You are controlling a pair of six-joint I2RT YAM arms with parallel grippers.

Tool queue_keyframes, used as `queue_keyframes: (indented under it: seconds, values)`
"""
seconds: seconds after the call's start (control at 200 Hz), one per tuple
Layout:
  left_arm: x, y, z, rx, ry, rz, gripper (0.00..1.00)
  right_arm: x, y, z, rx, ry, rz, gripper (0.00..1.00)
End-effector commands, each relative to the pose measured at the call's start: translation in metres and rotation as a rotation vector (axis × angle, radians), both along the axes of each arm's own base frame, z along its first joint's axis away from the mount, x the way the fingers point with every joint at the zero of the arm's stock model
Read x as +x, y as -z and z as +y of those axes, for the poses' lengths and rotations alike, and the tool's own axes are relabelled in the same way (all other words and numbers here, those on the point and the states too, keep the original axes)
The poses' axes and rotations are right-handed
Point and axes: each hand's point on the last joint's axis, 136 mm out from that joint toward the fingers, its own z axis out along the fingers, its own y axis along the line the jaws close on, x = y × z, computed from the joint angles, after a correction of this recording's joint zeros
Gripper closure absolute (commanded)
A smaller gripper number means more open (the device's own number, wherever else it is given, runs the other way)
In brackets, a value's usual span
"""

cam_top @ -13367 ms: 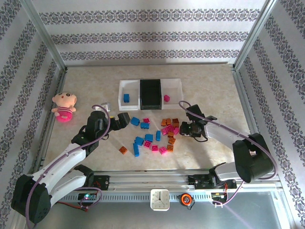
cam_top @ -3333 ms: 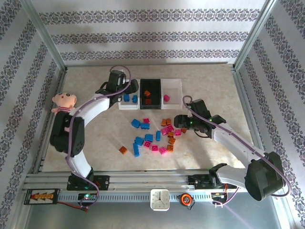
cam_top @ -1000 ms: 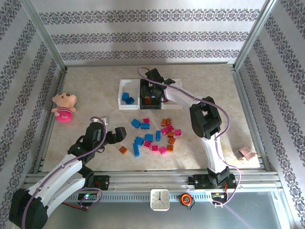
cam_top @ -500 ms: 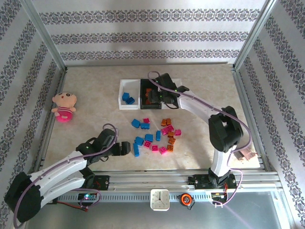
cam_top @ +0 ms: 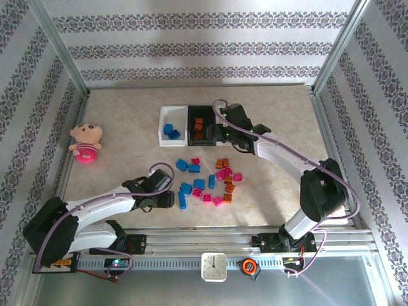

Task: Sort the legos into containers by color

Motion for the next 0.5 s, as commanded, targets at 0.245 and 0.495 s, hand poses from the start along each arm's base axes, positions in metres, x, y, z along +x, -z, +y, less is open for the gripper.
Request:
queue_keyframes:
  seconds: [0.245, 0.495]
  values:
    - [0.008, -0.03, -0.019, -0.078, 0.042, -0.075, 0.58, -0.006, -0.006, -0.029, 0.076, 0.074, -0.011, 0.36]
    - [0.101, -0.106, -0.059, -0.184, 0.07, -0.288, 0.6, -0.024, 0.005, -0.051, 0.079, 0.114, 0.007, 0.36]
